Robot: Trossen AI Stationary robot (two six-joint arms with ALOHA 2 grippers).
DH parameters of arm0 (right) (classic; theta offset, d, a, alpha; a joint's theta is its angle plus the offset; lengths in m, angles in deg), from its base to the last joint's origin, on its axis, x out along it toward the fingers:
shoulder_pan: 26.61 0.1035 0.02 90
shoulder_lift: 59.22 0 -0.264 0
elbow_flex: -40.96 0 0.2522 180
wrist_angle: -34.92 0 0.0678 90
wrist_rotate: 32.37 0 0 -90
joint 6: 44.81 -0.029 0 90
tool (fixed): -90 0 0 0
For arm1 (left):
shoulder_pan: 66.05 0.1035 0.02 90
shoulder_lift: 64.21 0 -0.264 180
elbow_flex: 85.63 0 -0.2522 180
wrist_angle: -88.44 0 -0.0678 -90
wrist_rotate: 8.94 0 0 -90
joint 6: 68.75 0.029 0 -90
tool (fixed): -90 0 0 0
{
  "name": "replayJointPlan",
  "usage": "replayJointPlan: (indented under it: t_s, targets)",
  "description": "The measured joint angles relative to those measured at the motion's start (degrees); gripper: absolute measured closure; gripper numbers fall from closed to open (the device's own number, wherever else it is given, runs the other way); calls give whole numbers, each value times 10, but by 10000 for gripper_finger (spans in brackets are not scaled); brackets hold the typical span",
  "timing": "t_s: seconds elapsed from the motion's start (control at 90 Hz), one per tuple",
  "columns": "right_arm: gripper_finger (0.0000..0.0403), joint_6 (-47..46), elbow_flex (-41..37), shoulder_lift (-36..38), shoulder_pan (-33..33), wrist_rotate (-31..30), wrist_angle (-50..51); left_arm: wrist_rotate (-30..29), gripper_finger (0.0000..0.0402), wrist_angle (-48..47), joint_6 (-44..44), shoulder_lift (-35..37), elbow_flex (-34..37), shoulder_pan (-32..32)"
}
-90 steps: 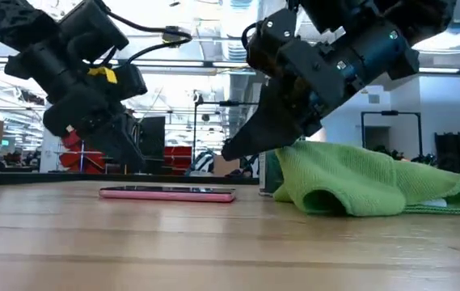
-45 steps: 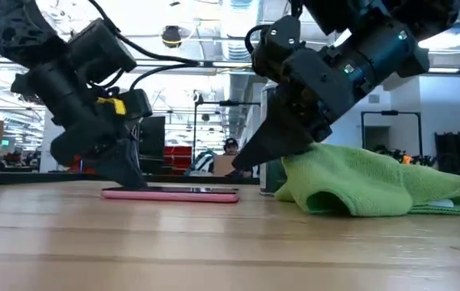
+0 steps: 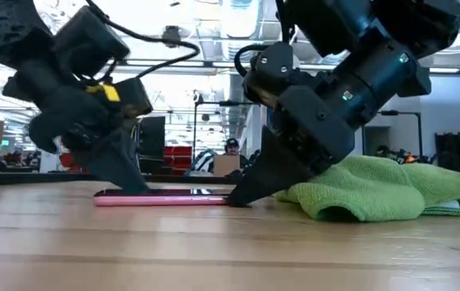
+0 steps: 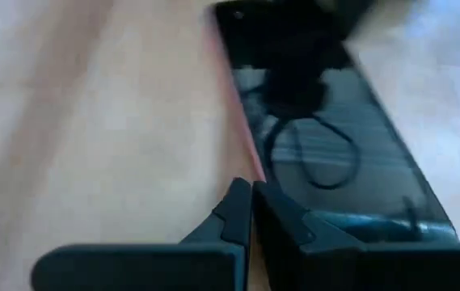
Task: Apply microfiber cloth
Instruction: Spray the front of the pink phone using the white spray bottle
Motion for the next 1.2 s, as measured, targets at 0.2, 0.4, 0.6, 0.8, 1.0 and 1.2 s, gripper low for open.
replayJointPlan:
  t_s: [0.2,0.4,0.6,0.8,1.0,1.2]
  targets:
    - [403,16,-1,13,-10,2,25,-3,401,50,-28,1,-2,-44]
    - [403,21,-1,13,-11,1,24,-5,401,47,-105,1,-2,-42]
    - [403,27,-1,14,-11,13,24,46,395,49,-182,1,-2,-20]
    - [403,28,3,16,-6,22,33,106,329,43,-248,2,-2,-3]
    - [403,43,46,18,11,29,84,138,251,15,-296,2,-2,9]
    - [403,57,73,19,24,29,105,146,212,10,-305,2,-2,15]
